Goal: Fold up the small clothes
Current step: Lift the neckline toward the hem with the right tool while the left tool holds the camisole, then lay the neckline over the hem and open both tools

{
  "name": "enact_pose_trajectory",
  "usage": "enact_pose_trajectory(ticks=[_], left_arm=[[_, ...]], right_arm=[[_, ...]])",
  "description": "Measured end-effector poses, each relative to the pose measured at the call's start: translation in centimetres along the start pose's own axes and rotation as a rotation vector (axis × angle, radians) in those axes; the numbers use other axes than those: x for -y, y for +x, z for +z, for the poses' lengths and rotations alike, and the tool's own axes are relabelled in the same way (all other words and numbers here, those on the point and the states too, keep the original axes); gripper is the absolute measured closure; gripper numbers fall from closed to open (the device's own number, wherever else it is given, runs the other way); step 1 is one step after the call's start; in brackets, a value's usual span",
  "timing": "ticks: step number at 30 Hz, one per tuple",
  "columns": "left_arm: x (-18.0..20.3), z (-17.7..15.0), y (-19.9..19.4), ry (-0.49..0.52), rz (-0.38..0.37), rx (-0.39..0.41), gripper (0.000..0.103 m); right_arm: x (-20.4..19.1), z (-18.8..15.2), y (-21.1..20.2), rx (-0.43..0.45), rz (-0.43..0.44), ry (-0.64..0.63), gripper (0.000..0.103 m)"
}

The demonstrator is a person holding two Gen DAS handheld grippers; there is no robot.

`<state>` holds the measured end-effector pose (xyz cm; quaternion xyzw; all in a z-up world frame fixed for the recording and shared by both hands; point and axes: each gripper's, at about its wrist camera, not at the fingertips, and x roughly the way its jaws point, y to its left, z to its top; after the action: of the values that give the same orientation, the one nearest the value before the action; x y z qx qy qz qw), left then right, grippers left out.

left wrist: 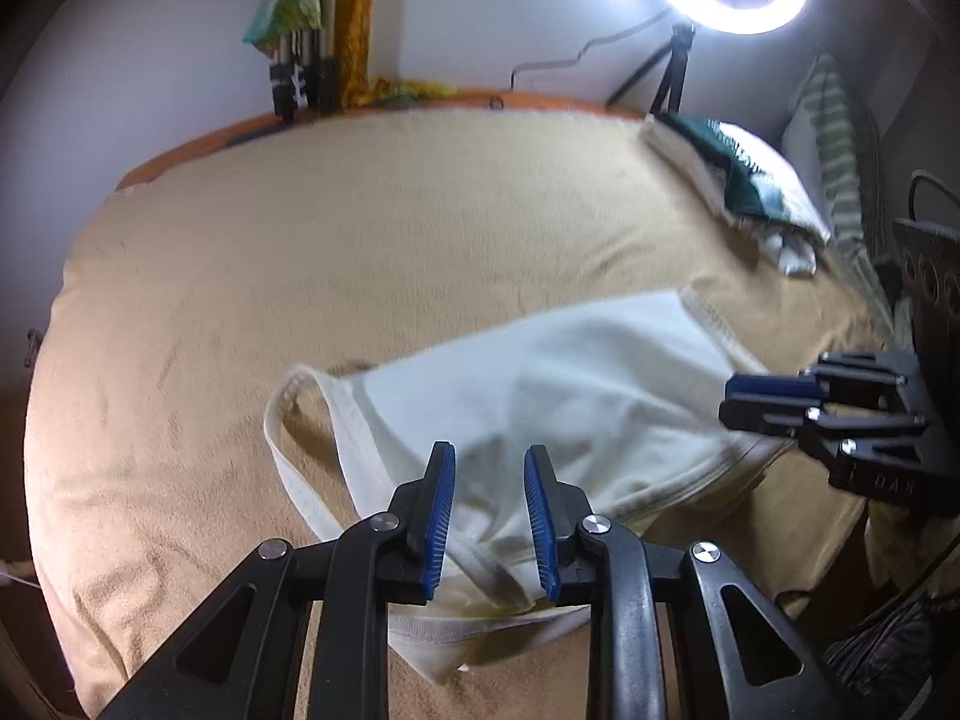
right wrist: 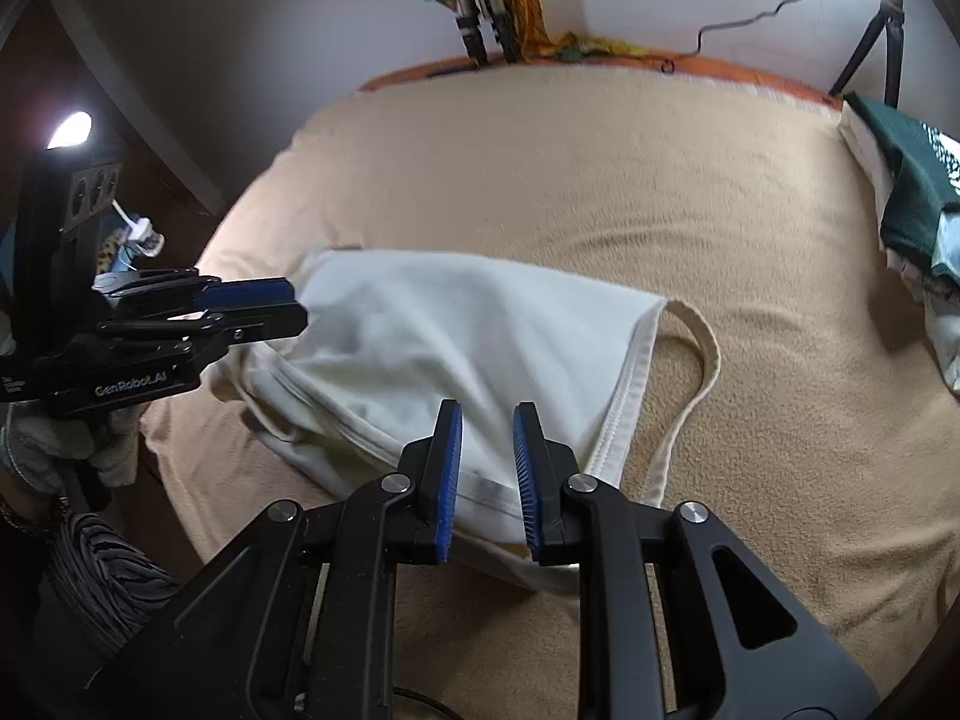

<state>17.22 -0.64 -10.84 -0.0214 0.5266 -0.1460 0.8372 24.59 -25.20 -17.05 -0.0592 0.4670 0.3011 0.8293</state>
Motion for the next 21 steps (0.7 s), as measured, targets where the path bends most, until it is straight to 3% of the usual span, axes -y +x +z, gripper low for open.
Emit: enact_pose_trajectory(ticks=[4,9,16,18,21], left_arm=[[-0.2,-1.6,0.3,0.003,-0.007,-0.043,0.081],[0.0,-4.8,-1.6,0.049,-0.005,-0.057,0.082],[0.0,-10.0,-4.0,0.062,-0.066,-0.072,0.082],[-0.1,-10.0,-5.2,0.048,-0.082,-0.039,0.082],[-0.4,-8.2,-6.5,0.029,-0.067,0.032,0.082]], right_arm=[[0.7,-0.6,1.0,-0.055,-0.009,0.025,0.084],[0.4,-2.1,-0.3,-0.064,0.004,0.01,0.084],[0.0,-5.9,-1.9,-0.127,-0.016,-0.046,0.084],[-0.1,-6.5,-2.7,-0.105,-0.037,-0.056,0.084],[0.0,-5.8,-4.5,-0.018,0.029,-0.031,0.084]])
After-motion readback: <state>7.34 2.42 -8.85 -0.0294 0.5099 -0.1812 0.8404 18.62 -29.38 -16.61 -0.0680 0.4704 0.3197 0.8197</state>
